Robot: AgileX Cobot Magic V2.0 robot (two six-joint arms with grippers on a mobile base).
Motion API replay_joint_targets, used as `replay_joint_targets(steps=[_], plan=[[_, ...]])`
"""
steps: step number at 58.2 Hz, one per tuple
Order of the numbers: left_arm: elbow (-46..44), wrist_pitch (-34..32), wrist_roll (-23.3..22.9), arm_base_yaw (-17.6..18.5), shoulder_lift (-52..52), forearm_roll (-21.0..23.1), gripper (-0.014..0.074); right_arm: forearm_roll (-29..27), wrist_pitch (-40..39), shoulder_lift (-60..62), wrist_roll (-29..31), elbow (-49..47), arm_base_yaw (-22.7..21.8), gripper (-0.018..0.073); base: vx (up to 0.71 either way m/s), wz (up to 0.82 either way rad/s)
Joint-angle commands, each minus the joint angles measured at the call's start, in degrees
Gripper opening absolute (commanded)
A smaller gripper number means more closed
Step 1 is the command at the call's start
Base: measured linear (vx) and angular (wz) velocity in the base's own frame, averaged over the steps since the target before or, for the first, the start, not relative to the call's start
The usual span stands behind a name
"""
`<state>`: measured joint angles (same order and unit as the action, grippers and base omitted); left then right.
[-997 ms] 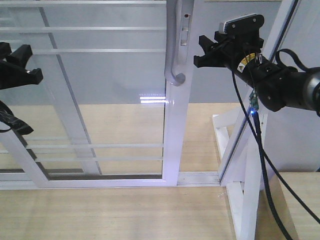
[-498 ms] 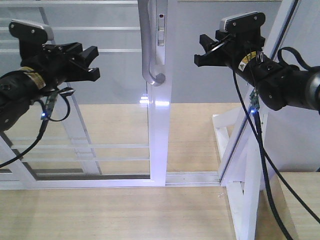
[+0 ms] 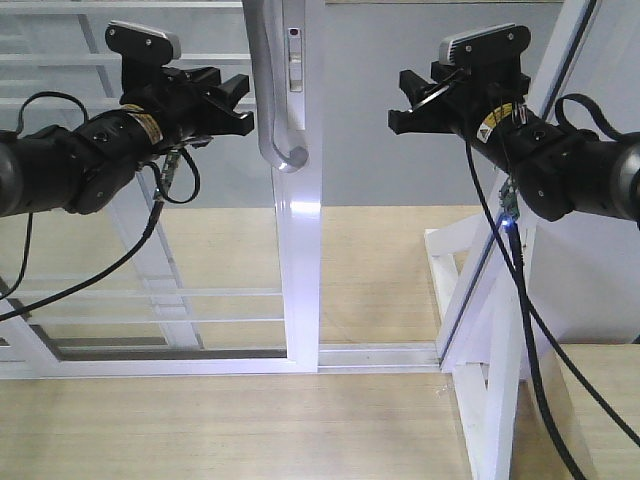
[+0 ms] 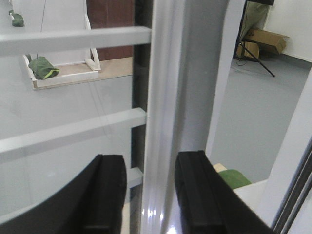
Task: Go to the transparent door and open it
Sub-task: 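Move the left gripper onto the silver handle and grasp it, then push the handle with the left gripper, sliding the door farther open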
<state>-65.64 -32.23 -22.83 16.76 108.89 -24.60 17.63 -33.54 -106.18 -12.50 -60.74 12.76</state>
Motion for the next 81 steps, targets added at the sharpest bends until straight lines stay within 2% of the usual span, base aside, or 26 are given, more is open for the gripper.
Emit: replay_joint_targets(steps=[1,20,41,45,54,81], plan=[[-3.08,-3.93,-0.47,0.62,-1.74,0.91,0.0388,-0.26,-4.38,3.29,1.10,-1.71,-0.27,0.0342,0.00,0.00],[-9.49,-1.83,-0.52,1.97,1.71,1.04,0.0388,-0.26,-4.38,3.29,2.67,-1.71,-0.27,0.0342,0.00,0.00],[-16.30,5.61,0.76,3.13,3.86,1.14,0.0388,-0.26,-4.37,3.29,2.66,-1.71,-0.27,0.0342,0.00,0.00],[-16.36,7.70,2.21,2.88,3.78,1.84,0.0388,-0.26,-4.37,3.29,2.66,-1.71,-0.27,0.0342,0.00,0.00],[-16.29,11.82,2.61,1.98,3.45,7.13,0.0388,-0.26,-4.37,3.29,2.66,-1.71,-0.27,0.0342,0.00,0.00],[-16.10,21.49,4.17,-0.33,-1.90,6.94,0.0388,-0.26,-4.32,3.29,2.66,-1.71,-0.27,0.0342,0.00,0.00]])
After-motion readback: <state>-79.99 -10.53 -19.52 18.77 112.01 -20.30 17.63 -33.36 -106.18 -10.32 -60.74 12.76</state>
